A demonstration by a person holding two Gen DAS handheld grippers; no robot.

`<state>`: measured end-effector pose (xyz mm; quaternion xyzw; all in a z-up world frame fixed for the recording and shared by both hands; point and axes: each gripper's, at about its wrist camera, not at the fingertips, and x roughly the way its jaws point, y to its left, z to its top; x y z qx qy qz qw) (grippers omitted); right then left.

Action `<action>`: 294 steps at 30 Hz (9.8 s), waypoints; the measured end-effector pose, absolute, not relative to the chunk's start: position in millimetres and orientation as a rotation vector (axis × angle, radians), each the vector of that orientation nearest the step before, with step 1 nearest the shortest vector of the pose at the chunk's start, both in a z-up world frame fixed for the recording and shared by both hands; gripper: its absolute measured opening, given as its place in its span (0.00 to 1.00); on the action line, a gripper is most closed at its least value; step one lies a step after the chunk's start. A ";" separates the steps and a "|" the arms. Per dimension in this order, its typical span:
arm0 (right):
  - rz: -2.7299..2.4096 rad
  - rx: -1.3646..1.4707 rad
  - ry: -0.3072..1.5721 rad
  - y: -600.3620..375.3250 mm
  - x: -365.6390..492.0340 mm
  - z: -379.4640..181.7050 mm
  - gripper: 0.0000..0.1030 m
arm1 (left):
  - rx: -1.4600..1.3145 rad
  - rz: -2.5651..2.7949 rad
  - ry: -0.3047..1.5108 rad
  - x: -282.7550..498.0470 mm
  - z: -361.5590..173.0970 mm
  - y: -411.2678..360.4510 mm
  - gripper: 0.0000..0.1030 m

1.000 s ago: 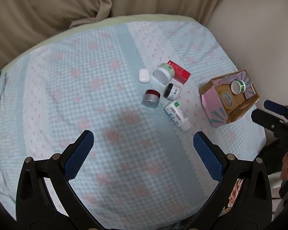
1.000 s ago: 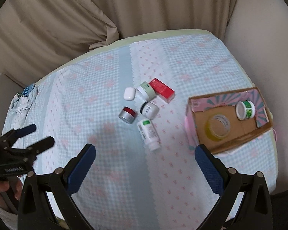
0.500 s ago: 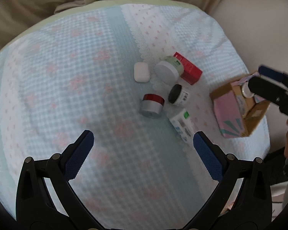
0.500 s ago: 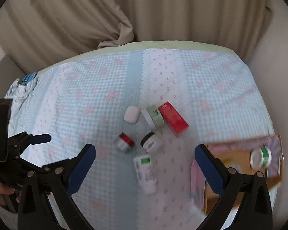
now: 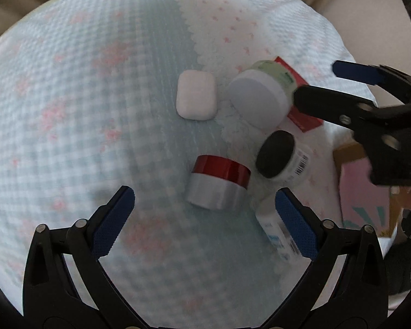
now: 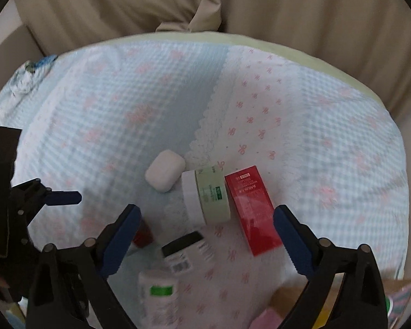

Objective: Organize rigid objects
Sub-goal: 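Grasp the red-lidded silver jar with the left tool while the right tool approaches the pale green jar, then grasp the pale green white jar with the right tool while the left tool lifts the red-lidded jar, then carry the red-lidded jar with the left tool while the right tool carries the pale green jar to the box, then open both tools releasing the two jars into the box, then lift both tools up and away from the box, then grasp the white earbud case with the left tool while the right tool grasps the white bottle, then carry the earbud case with the left tool while the right tool carries the bottle to the box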

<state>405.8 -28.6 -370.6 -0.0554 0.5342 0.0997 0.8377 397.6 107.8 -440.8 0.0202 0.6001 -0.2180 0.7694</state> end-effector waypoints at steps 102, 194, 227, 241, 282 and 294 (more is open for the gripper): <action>-0.082 0.439 1.222 -378.5 178.8 -311.8 0.40 | 0.005 -0.572 1.361 286.2 -333.6 -219.0 0.49; -0.102 0.162 1.010 -14.1 145.9 -157.2 1.00 | 0.099 -0.350 1.032 261.6 -155.5 235.6 1.00; -0.066 0.008 1.228 12.2 278.4 -363.5 0.96 | 0.249 -0.498 1.336 486.5 -406.0 67.8 0.97; 0.017 -0.014 1.399 14.6 301.7 -448.9 0.78 | 0.306 -0.478 1.413 512.5 -491.4 35.2 0.70; -0.137 0.131 1.180 0.2 225.2 -277.2 0.46 | 0.219 -0.520 1.148 365.3 -254.8 122.5 0.42; -0.184 0.195 1.070 -31.5 171.4 -186.7 0.46 | 0.163 -0.561 1.066 279.8 -173.8 114.7 0.42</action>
